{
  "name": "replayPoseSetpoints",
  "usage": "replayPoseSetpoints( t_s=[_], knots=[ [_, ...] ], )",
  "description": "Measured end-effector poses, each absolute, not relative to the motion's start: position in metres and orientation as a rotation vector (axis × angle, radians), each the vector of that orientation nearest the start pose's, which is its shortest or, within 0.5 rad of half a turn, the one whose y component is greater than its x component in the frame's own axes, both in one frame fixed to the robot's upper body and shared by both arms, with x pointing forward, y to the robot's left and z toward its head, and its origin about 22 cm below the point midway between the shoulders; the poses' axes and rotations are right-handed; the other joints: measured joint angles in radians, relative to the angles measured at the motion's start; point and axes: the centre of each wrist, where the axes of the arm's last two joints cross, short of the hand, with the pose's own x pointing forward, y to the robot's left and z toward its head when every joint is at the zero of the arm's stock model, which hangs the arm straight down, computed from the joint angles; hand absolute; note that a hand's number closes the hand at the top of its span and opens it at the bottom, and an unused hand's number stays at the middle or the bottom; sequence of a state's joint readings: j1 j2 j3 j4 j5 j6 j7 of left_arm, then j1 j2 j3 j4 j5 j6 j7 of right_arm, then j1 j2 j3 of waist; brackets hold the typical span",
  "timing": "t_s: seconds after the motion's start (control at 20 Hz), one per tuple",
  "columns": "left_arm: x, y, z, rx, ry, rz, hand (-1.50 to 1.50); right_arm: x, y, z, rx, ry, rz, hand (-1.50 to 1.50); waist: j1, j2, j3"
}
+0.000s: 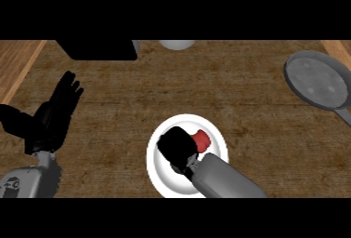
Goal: Pick the squash from the plate and place it in the pan
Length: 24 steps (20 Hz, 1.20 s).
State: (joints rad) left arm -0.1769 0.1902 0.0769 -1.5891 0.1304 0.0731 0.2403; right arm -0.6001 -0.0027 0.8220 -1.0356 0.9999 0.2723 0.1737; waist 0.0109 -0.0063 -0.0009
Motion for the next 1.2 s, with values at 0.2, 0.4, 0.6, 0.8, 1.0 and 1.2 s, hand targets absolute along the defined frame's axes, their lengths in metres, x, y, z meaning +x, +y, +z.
replayPoseSetpoints(
  t_s=[0.2, 0.4, 0.6, 0.8, 1.0, 1.2],
  knots=[
    [0.28, 0.271, 0.064, 0.095, -1.523, 0.034, 0.0, 0.283, -0.023, -0.004, -0.472, -1.295, 1.979, 1.5, -0.002, 0.001, 0.0],
    [0.278, 0.274, 0.061, 0.106, -1.515, 0.044, 0.0, 0.307, -0.071, 0.001, -0.554, -1.255, 1.78, 1.5, -0.016, 0.002, 0.001],
    [0.276, 0.278, 0.059, 0.114, -1.516, 0.061, 0.0, 0.341, -0.138, 0.018, -0.69, -1.18, 1.509, 1.5, -0.029, 0.002, 0.001],
    [0.275, 0.278, 0.059, 0.12, -1.513, 0.06, 0.0, 0.353, -0.18, 0.049, -0.904, -1.235, 1.355, 1.5, -0.031, 0.0, 0.001],
    [0.274, 0.278, 0.057, 0.118, -1.511, 0.061, 0.0, 0.352, -0.195, 0.093, -1.105, -1.347, 1.258, 1.5, -0.034, -0.002, 0.0],
    [0.276, 0.274, 0.061, 0.121, -1.509, 0.061, 0.0, 0.337, -0.204, 0.137, -1.224, -1.437, 1.162, 1.5, -0.034, -0.002, 0.0]
  ],
)
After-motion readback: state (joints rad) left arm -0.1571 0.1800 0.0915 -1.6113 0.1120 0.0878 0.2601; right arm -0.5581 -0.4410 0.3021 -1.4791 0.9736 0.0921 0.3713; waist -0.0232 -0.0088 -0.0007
